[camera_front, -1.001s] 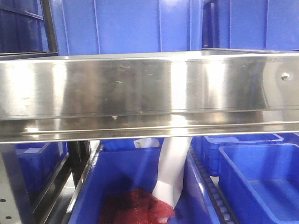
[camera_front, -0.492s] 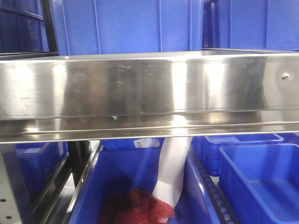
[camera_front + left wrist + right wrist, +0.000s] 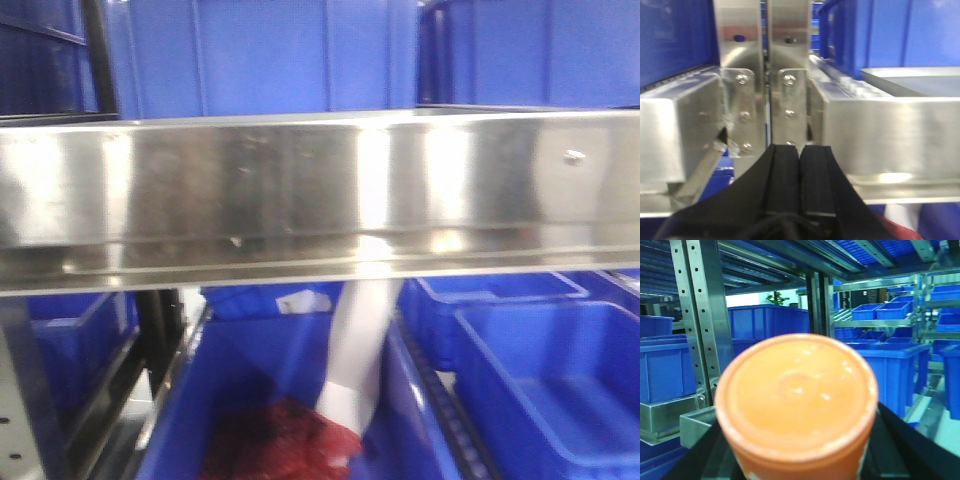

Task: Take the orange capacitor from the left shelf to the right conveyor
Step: 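Drive the base to the red conveyor holding the cylinder in the right gripper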

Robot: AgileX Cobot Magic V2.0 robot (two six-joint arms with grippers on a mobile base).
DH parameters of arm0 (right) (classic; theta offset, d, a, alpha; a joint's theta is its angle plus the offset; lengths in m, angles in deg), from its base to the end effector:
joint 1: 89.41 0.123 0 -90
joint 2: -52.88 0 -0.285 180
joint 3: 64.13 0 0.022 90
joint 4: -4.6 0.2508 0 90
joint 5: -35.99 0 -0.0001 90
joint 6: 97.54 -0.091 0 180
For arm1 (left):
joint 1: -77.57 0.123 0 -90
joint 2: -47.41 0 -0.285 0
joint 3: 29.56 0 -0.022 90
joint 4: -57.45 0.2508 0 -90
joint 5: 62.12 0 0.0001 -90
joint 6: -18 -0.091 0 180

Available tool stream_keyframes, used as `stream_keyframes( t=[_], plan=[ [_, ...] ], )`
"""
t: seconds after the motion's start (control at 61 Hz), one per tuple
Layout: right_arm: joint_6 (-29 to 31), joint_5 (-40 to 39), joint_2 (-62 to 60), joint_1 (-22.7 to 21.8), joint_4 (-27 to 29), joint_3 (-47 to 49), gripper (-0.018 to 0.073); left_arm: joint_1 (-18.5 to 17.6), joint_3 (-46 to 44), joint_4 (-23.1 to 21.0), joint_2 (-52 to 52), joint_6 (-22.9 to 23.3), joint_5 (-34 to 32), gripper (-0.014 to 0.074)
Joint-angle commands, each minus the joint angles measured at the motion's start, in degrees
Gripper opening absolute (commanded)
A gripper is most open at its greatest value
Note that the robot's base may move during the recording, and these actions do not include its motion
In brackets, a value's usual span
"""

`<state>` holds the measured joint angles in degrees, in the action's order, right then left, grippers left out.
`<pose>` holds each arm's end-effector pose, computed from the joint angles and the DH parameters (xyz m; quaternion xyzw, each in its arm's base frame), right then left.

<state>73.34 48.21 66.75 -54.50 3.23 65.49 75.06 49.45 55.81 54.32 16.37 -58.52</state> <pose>0.0233 0.0157 0.3413 -0.1432 0.6021 0.2845 0.7322 0.0566 -0.0026 0.1977 0.0160 0.7039 -0.0162 0.7099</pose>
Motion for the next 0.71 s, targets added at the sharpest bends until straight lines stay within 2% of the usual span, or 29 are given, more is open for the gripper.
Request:
stream_keyframes(
  t=[0.0,0.689],
  plan=[
    [0.4,-4.9,0.7,0.0,0.1,1.6,0.0046,-0.3,1.5,-0.3,-0.6,0.2,-5.0,-0.0125],
    [0.4,-4.9,0.7,0.0,0.1,1.6,0.0046,-0.3,1.5,-0.3,-0.6,0.2,-5.0,-0.0125]
  ],
)
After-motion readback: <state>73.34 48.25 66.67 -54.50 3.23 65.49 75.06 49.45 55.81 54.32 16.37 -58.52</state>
